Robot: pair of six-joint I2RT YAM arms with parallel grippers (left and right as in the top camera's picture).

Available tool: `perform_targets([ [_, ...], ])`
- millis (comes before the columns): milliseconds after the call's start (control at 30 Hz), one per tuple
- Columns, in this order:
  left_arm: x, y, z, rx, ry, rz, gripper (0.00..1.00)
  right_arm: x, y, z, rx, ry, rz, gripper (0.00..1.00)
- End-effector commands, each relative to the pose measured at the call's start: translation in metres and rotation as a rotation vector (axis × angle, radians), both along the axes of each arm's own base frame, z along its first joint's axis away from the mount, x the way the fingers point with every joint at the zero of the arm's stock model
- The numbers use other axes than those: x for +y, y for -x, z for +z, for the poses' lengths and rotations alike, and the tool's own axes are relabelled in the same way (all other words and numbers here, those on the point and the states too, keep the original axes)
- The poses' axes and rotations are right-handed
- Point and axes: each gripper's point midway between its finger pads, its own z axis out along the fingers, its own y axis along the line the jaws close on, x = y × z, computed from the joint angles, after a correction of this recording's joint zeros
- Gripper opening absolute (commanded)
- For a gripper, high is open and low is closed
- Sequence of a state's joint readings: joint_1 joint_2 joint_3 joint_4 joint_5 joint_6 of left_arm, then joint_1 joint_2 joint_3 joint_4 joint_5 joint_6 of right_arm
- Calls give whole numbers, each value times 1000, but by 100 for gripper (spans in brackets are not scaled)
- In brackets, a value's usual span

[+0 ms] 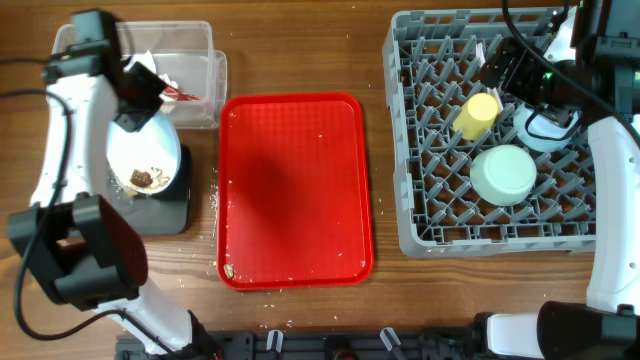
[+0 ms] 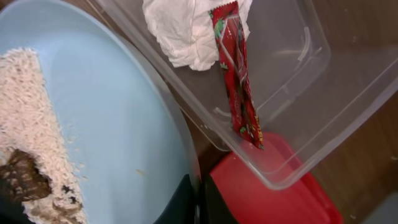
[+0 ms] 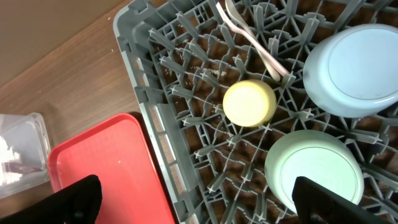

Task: Sort waste into correct bins and load items into the dishwasher rack
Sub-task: 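Lift the plate left with the left gripper and tip it over the black tray, then hold the plate tilted and shake scraps onto the black tray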

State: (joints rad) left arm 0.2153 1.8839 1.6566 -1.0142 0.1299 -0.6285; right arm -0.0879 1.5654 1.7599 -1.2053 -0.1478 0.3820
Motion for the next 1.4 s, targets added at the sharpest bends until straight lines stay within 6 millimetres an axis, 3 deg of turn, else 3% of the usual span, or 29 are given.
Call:
perform_targets([
  [0, -4, -1, 28, -99, 222, -20, 4, -2, 0, 1, -2, 7, -17, 99],
  [167, 14, 8, 36, -131, 358, 31, 4, -2, 0, 1, -2, 7, -17, 100],
  [533, 26, 26, 76, -274, 626, -5, 4, -2, 0, 1, -2, 7, -17, 100],
  [700, 52, 43, 78, -282, 667, 77, 4, -2, 0, 1, -2, 7, -17, 100],
  [800, 55, 48, 98, -389, 749, 18, 4, -2, 0, 1, -2, 7, -17, 100],
  [933, 86, 60, 99, -441, 733, 70, 4, -2, 0, 1, -2, 7, -17, 100],
  [1067, 97, 74, 114, -545, 768, 40, 4, -2, 0, 1, -2, 7, -17, 100],
  [1200, 105, 83, 109, -519, 769, 85, 4, -2, 0, 1, -2, 7, -17, 100],
  [1267, 103, 85, 116, -573, 759, 30, 4, -2, 0, 1, -2, 7, -17, 99],
  [1367, 108, 88, 102, -490, 750, 97, 4, -2, 0, 1, -2, 7, -17, 100],
])
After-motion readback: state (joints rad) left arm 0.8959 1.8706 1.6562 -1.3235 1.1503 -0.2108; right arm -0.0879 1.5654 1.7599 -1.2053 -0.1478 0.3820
